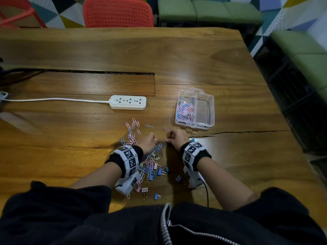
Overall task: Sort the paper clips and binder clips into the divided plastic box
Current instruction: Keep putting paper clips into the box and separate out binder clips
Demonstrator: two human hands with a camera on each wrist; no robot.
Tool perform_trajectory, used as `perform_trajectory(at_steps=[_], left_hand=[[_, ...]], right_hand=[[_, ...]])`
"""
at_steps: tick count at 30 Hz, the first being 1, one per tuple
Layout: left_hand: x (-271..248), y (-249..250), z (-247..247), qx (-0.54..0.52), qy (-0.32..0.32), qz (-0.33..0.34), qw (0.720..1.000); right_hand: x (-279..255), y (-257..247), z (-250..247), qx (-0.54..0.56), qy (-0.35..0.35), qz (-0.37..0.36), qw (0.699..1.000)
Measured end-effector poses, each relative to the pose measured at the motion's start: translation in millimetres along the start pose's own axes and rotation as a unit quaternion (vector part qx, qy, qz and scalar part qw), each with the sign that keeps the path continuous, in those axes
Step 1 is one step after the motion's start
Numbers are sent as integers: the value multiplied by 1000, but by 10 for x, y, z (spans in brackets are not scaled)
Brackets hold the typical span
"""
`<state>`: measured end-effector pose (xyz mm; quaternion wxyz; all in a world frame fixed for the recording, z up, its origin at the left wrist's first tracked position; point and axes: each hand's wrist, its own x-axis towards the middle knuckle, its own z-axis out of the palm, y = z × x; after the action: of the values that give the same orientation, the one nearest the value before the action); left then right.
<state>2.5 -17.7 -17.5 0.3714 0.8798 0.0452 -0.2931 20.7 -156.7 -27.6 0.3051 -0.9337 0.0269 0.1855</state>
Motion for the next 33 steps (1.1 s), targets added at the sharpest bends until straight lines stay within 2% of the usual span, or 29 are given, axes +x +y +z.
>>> perform_trajectory(at_steps=[4, 9, 12, 14, 17, 19, 20, 21, 22, 23, 24, 25, 26, 27, 28, 29, 30, 31, 32, 33], left_hand=[[16, 53, 52, 85, 20, -2, 996], [56, 115, 123, 226, 16, 10, 974], [47, 171, 140, 260, 11, 25, 965], [28, 215, 139, 274, 11, 34, 961], [-10, 222, 109, 262, 0, 37, 965], [0, 168, 68, 167, -16, 34, 985], [4, 132, 31, 91, -21, 34, 995], [11, 84, -19, 0, -26, 30, 999], [4, 31, -78, -113, -39, 21, 993], [-13, -22, -132, -237, -65, 5, 969], [-42, -63, -186, -351, -97, -9, 931], [-78, -88, -234, -439, -126, -18, 890], [-113, -100, -274, -496, -142, -23, 856], [-137, -116, -302, -528, -149, -23, 836], [-150, -130, -319, -540, -152, -19, 827], [-148, -150, -332, -537, -150, -17, 830], [-131, -167, -336, -515, -142, -21, 845], [-111, -182, -332, -474, -129, -30, 870], [-87, -195, -326, -405, -108, -39, 907], [-83, -194, -320, -305, -84, -40, 948]], right_hand=[[-23, 34, 39, -44, -4, -4, 999], [-113, 74, 22, -114, -8, -47, 992], [-140, 62, 8, -146, -31, -65, 987], [-153, 66, 8, -138, -34, -74, 987], [-172, 126, 20, -28, -17, -48, 998], [-187, 160, 29, 82, -14, -10, 996], [-203, 167, 19, 168, -19, 15, 985], [-216, 170, 6, 272, -29, 49, 961], [-234, 165, -9, 375, -43, 87, 922], [-253, 157, -25, 468, -61, 121, 873], [-273, 146, -47, 536, -80, 145, 828], [-290, 141, -64, 577, -102, 158, 795], [-308, 128, -72, 595, -126, 163, 777], [-313, 116, -70, 596, -146, 161, 773], [-322, 88, -77, 589, -161, 157, 776], [-312, 66, -66, 575, -169, 157, 785], [-306, 34, -55, 560, -172, 162, 794], [-295, 1, -36, 538, -168, 166, 809], [-292, -35, -15, 501, -159, 160, 836], [-279, -53, 23, 442, -143, 141, 874]])
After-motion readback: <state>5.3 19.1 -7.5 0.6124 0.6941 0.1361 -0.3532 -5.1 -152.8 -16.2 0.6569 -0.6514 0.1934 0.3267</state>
